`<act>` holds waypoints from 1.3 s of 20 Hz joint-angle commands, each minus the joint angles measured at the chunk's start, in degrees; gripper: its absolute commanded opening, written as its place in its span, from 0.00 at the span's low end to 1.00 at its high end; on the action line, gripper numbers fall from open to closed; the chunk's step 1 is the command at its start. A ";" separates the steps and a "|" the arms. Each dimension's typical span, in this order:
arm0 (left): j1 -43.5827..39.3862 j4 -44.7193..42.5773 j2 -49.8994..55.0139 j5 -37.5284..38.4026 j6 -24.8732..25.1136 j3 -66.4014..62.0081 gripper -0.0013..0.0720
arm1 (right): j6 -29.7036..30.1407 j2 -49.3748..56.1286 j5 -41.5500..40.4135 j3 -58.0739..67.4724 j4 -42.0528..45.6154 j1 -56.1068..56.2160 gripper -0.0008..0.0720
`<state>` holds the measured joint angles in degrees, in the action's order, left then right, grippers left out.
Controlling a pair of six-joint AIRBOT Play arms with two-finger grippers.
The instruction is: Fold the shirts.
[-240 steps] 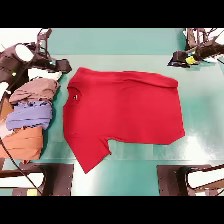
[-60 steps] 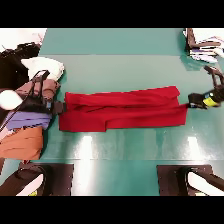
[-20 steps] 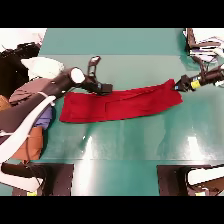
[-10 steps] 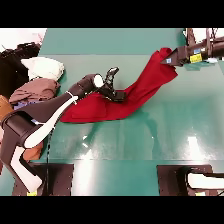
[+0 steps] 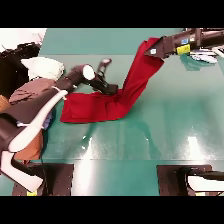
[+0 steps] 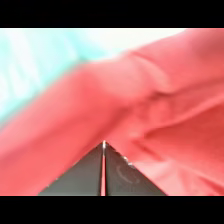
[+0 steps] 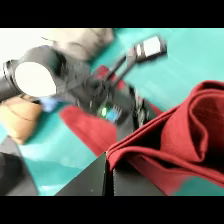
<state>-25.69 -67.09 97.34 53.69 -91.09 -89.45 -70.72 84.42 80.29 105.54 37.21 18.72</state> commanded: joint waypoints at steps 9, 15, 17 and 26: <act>26.21 -12.90 -27.52 8.74 1.57 -0.07 0.05 | 10.05 18.93 -27.82 0.85 -9.14 31.98 0.33; 28.35 -13.05 -28.41 11.91 1.57 -0.13 0.05 | 5.16 24.13 -14.58 9.66 1.20 31.93 0.55; 28.35 -13.05 -28.41 12.33 1.57 -0.13 0.05 | 2.97 22.10 -8.92 7.37 7.91 28.09 0.55; 28.17 -10.16 -28.28 14.19 3.08 -0.13 0.05 | -3.43 7.67 -17.59 -33.75 5.14 3.50 0.93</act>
<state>2.50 -79.29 68.97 67.81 -88.33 -89.54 -71.99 95.13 67.99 83.11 45.71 28.80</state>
